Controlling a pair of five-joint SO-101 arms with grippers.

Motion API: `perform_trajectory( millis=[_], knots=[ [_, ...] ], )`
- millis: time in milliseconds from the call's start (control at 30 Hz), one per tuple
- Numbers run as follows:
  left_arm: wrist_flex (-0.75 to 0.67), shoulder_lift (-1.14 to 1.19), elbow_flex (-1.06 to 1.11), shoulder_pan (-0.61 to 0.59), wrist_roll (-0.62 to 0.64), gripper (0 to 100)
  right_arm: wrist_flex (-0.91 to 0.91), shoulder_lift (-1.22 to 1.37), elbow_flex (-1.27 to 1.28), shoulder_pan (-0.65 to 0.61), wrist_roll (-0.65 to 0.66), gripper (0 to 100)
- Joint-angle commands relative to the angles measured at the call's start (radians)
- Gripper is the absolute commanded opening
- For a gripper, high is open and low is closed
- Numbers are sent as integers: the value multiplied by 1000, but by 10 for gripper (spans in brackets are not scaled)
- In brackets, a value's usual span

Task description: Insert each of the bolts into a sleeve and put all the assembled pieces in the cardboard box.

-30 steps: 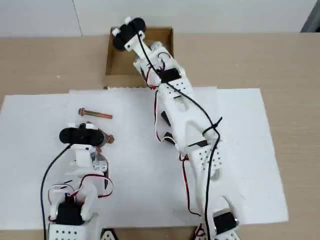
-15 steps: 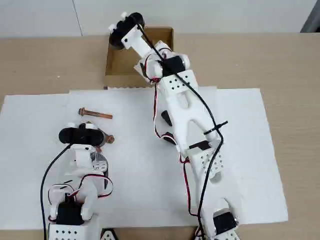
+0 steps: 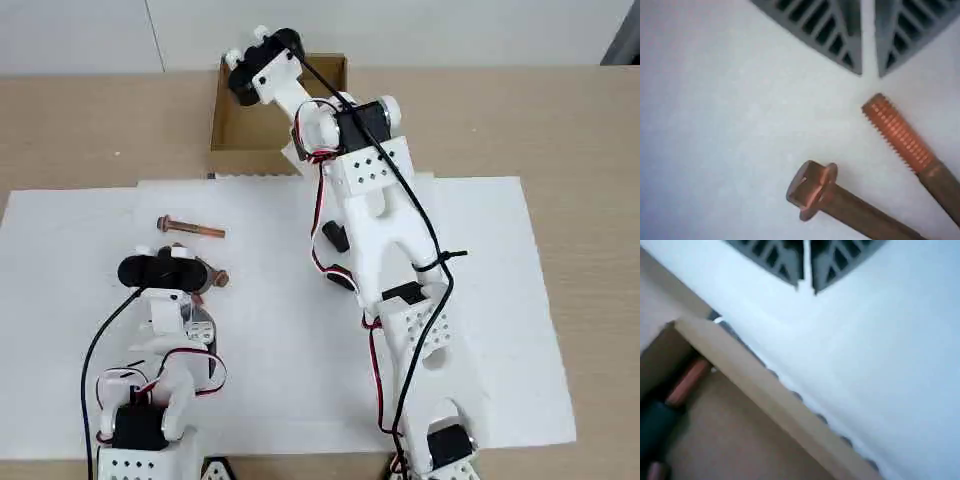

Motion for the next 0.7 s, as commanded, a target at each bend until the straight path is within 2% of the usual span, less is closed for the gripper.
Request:
perform_trajectory(
  millis=[0, 367, 667],
  knots=[
    [-25, -9, -5, -5, 11, 6, 21, -139, 26, -27, -32, 4],
    [-25, -9, -5, -6, 11, 6, 18, -423, 649, -19, -34, 5],
    [-25, -9, -5, -6, 11, 6, 15, -340, 736, 62, -14, 31]
  ],
)
